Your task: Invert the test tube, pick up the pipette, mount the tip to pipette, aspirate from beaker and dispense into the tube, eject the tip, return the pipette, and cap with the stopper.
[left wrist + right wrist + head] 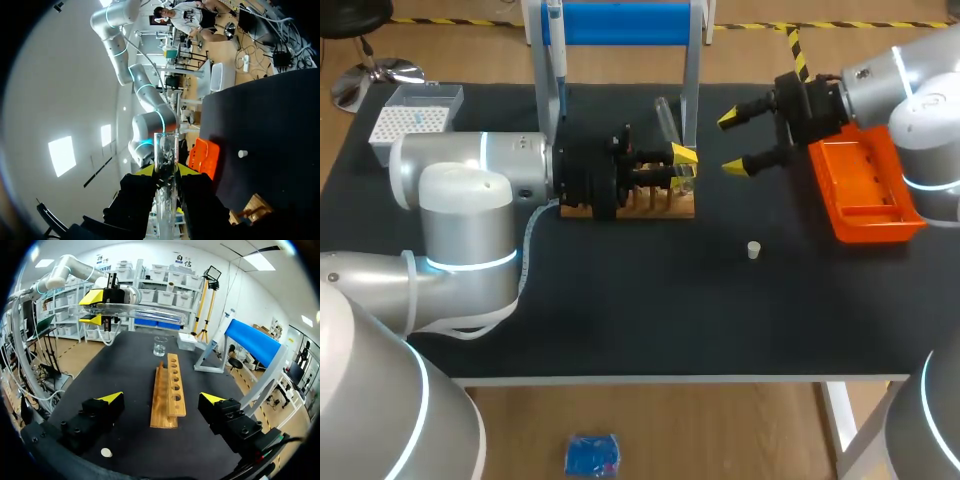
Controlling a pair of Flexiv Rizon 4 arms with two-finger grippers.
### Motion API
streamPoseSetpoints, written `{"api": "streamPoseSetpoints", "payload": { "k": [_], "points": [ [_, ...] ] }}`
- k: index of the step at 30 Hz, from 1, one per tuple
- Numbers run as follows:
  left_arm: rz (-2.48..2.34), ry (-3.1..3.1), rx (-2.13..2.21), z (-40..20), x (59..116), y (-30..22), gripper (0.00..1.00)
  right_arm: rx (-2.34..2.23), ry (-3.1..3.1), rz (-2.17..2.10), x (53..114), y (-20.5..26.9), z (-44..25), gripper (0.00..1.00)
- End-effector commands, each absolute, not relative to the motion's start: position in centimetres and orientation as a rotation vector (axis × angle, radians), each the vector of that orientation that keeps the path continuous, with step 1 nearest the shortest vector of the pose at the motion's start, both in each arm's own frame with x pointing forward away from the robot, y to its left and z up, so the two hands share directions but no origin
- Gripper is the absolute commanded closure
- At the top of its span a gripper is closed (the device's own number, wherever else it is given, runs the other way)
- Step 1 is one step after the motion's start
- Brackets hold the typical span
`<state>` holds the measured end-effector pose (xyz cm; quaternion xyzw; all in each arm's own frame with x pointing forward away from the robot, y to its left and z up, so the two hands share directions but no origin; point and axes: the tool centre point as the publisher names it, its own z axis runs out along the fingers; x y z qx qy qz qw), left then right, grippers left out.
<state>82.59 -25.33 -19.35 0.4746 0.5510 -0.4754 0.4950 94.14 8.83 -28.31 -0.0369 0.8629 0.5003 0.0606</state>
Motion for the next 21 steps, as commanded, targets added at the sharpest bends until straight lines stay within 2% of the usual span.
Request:
{"api": "streamPoseSetpoints", "payload": {
  "k": [1, 10, 21],
  "points": [
    [-1.149, 1.333, 1.146, -19.4, 82.6, -25.5, 1.00, -0.110, 2.611, 1.510, 93.9, 8.8, -28.2, 0.00],
    [-1.150, 1.393, 1.129, -19.5, 83.0, -25.4, 1.00, -0.110, 2.611, 1.510, 93.9, 8.8, -28.2, 0.00],
    [-1.401, 1.760, 0.735, -17.7, 87.9, -23.1, 1.00, -0.110, 2.611, 1.510, 93.9, 8.8, -28.2, 0.00]
  ]
}}
